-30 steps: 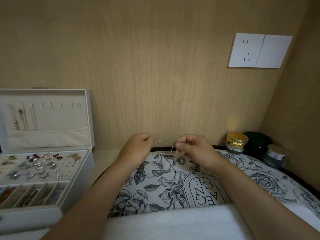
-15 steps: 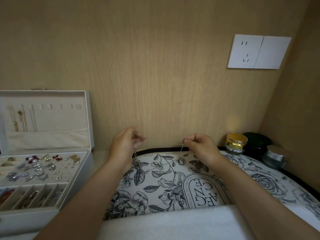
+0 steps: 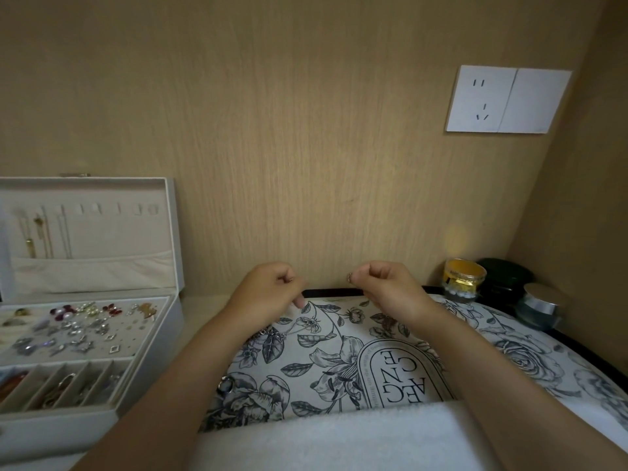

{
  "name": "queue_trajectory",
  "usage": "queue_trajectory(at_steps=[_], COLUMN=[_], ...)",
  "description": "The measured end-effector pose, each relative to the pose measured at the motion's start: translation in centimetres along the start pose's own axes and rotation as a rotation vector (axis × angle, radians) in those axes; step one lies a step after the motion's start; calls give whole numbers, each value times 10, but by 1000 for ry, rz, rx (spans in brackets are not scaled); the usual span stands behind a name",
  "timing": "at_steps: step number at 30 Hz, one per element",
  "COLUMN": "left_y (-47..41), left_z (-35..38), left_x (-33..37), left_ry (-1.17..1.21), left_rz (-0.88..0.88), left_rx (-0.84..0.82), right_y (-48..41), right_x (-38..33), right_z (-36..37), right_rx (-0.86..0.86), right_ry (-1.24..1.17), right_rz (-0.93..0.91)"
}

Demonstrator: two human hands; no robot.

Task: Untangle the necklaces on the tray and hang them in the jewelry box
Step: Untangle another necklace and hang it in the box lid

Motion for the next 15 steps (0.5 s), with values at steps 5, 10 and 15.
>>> queue_trajectory(at_steps=[5, 10, 15], left_y=[7, 9, 9], left_z=[6, 6, 5], left_x=[24, 41, 50], left_ry=[194, 290, 328], left_rz=[12, 33, 78], left_rx=[-80, -119, -154], right_y=[0, 7, 14], right_x=[13, -9, -35], right_z=[6, 15, 31], right_rx=[-42, -145, -317], right_ry=[511, 309, -143], right_rz=[5, -60, -153])
Point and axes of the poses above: each hand's wrist, its own y-axis away from the middle knuckle, its own z-axis out of the palm, x = y × z, the point moved 5 cm from there along -y, towards the middle knuckle, and after that the axes turned 12 degrees about y, right-handed, at the moved point
